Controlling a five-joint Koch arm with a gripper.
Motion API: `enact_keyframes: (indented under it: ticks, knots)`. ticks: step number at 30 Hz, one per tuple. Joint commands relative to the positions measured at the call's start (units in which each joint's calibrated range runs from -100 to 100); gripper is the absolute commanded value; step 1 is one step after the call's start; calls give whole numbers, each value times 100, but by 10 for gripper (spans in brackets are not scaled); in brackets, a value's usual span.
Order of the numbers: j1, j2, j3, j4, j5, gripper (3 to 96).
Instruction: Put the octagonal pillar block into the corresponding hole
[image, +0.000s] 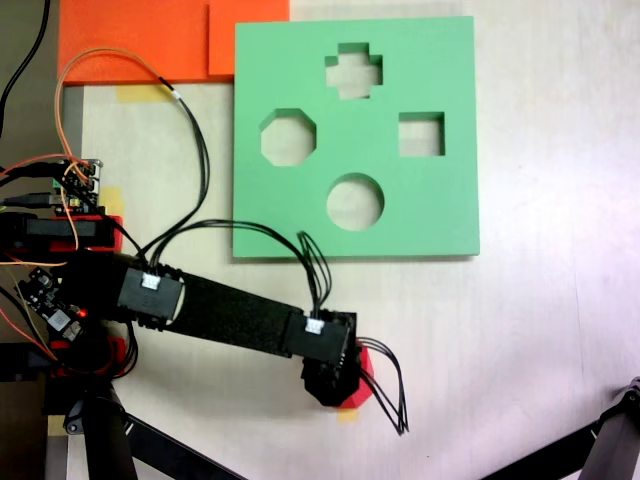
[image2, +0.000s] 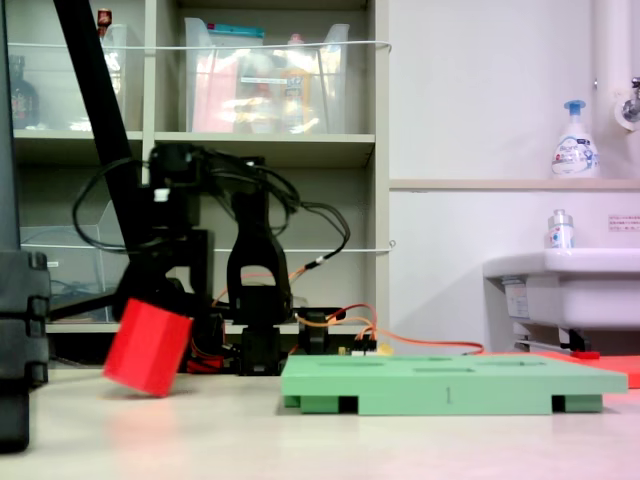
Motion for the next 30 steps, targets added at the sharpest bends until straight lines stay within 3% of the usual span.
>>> enact_keyframes:
  ticks: [1, 10, 12, 20, 30]
  knots:
    - [308, -1360, -28, -323, 210, 452]
    - [1411, -3092, -87, -323, 1192, 411]
    - [1792, -3189, -127, -323, 1700, 364]
    - [3155, -2826, -107, -323, 3140, 363]
    - [3600, -1862, 52, -159, 3614, 363]
